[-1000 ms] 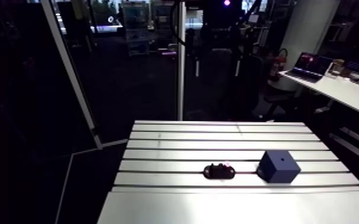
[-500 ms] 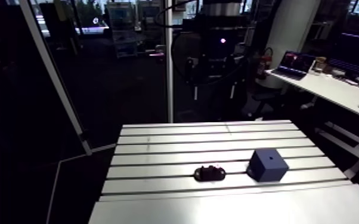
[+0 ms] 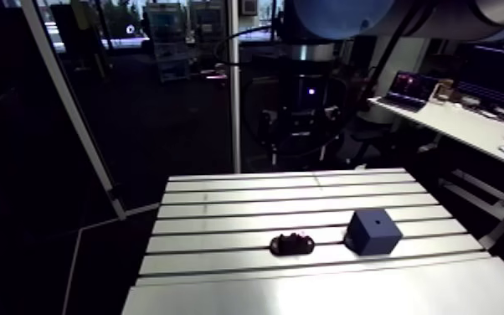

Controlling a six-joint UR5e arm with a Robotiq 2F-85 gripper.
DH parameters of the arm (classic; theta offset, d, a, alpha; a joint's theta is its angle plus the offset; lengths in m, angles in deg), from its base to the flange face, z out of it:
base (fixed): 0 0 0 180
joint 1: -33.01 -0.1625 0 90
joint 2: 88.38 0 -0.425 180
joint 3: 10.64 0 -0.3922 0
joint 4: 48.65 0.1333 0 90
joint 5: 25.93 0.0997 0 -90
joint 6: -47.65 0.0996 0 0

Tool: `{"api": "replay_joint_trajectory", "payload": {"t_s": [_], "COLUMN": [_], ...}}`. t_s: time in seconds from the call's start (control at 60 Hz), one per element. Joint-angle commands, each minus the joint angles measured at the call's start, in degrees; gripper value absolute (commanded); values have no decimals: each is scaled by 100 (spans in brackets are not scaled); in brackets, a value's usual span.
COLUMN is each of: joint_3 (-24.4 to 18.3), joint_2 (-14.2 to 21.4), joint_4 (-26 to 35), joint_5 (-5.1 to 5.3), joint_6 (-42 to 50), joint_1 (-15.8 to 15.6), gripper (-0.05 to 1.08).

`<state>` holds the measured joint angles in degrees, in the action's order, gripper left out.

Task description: Pick up the M10 bolt and insert it into the hole until fully seated.

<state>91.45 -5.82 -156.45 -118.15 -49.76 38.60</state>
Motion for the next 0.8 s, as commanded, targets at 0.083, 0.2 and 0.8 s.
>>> {"api": "replay_joint_trajectory", "payload": {"t_s": [0.083, 0.2, 0.8], "joint_3": [534, 756, 1359], "joint_2": [52, 62, 36], "joint_4": [-538, -821, -1380], "joint_5": [31, 33, 376], "joint_6": [-27, -103, -404], "joint_1": [89, 209, 575], "gripper": [1, 1, 1]}}
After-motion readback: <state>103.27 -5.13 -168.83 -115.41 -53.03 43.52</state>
